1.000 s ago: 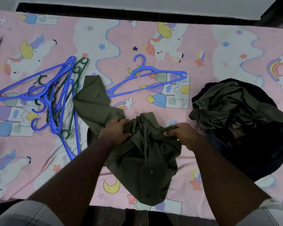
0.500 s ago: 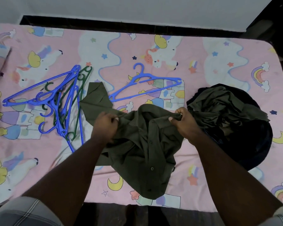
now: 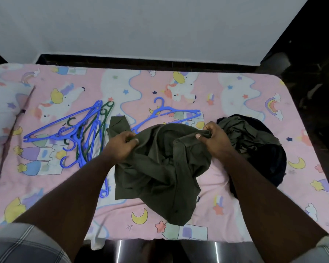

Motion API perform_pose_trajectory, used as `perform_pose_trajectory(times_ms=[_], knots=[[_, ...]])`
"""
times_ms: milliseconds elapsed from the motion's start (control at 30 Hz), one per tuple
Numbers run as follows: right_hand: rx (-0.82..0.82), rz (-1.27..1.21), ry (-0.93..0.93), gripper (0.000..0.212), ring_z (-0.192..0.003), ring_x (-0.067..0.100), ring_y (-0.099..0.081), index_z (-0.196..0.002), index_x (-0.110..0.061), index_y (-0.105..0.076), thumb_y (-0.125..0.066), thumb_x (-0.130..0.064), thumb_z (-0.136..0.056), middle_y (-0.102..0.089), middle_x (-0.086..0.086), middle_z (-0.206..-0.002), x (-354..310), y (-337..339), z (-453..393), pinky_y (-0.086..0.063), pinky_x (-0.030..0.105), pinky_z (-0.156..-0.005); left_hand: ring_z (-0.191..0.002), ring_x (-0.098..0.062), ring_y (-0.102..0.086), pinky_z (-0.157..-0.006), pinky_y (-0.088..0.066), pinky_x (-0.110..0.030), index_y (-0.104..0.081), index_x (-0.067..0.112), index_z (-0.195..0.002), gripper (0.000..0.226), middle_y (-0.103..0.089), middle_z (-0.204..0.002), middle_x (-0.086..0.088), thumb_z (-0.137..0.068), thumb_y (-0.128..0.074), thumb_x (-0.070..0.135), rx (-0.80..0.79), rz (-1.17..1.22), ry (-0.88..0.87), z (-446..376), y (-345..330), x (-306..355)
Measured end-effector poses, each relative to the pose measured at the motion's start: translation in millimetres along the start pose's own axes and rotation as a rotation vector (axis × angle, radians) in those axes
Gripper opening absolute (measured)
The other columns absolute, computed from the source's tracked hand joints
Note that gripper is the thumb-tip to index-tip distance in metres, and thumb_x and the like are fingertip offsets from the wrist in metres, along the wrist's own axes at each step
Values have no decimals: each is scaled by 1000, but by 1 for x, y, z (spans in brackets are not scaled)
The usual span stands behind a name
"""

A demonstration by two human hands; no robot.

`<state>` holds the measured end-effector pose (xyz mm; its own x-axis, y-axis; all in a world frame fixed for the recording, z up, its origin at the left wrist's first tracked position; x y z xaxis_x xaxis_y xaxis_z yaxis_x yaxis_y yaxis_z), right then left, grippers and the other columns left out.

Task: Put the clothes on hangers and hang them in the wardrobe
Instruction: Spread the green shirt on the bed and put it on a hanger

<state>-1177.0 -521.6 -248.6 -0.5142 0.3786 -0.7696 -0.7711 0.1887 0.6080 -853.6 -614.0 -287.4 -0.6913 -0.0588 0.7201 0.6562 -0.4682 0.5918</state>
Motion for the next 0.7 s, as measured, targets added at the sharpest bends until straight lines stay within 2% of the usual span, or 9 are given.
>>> perform_pose_trajectory(times_ms=[67, 133, 267, 333, 400, 500, 600, 700], knots=[[35, 37, 12, 22, -66, 10, -43, -91, -12, -51, -72, -18, -89, -50, -3, -73, -11, 11, 7, -35, 23, -58, -91, -11, -68, -83, -52, -34, -73, 27, -99, 27, -74, -93, 9, -89, -68, 52, -74, -41, -57, 9, 8, 11], [56, 86, 40, 22, -67, 12, -45, -92, -13, -50, -70, -20, -90, -51, -3, -74, -22, 21, 14, -36, 26, -61, -85, -14, -67, -76, -51, -35, -72, 23, -89, 25, -72, -85, 4, -93, -67, 48, -57, -113, -108, 17, 21, 22], [70, 174, 95, 24, -67, 10, -46, -94, -19, -43, -67, -27, -93, -49, -8, -73, -47, 44, 27, -35, 27, -58, -86, -26, -65, -76, -49, -39, -71, 12, -94, 35, -70, -86, -8, -100, -56, 44, 140, -183, -175, 32, 61, 44], [68, 231, 106, 25, -68, 14, -48, -96, -21, -42, -65, -31, -94, -52, -5, -74, -61, 55, 34, -34, 30, -56, -86, -25, -62, -72, -43, -35, -72, 9, -98, 29, -70, -88, -4, -102, -57, 34, 244, -163, -190, 41, 80, 58], [56, 268, 104, 26, -67, 16, -48, -96, -19, -43, -66, -31, -93, -53, -1, -73, -73, 67, 41, -34, 32, -56, -89, -20, -57, -77, -37, -29, -74, 9, -104, 22, -66, -92, -2, -101, -58, 24, 351, -132, -214, 53, 100, 74], [-7, 287, 84, 31, -72, 18, -52, -97, -19, -45, -74, -23, -87, -57, 0, -79, -89, 79, 49, -38, 32, -61, -93, -24, -59, -80, -38, -30, -74, 8, -102, 18, -69, -97, -7, -98, -60, 17, 474, -107, -258, 64, 126, 93], [-28, 266, 68, 32, -78, 18, -59, -102, -20, -53, -77, -11, -82, -64, 1, -89, -108, 94, 55, -43, 27, -59, -91, -17, -57, -80, -38, -27, -70, 15, -103, 13, -67, -96, 2, -97, -59, 14, 522, -38, -254, 77, 146, 108], [-36, 188, 91, 33, -73, 14, -64, -100, -21, -59, -73, 2, -80, -69, -3, -83, -135, 110, 59, -45, 21, -58, -88, -15, -56, -76, -35, -25, -65, 18, -107, 13, -65, -94, 4, -97, -58, 14, 602, 43, -270, 91, 166, 124]])
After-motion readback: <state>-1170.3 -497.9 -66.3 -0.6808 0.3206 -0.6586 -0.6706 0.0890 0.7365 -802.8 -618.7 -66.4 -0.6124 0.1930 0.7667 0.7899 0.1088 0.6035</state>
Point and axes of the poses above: each hand's wrist, its own z-axis away from the middle knuckle, its own y-axis out of the back of the hand, x = y × z, the point moved 8 cm from there along -z, towards the middle knuckle
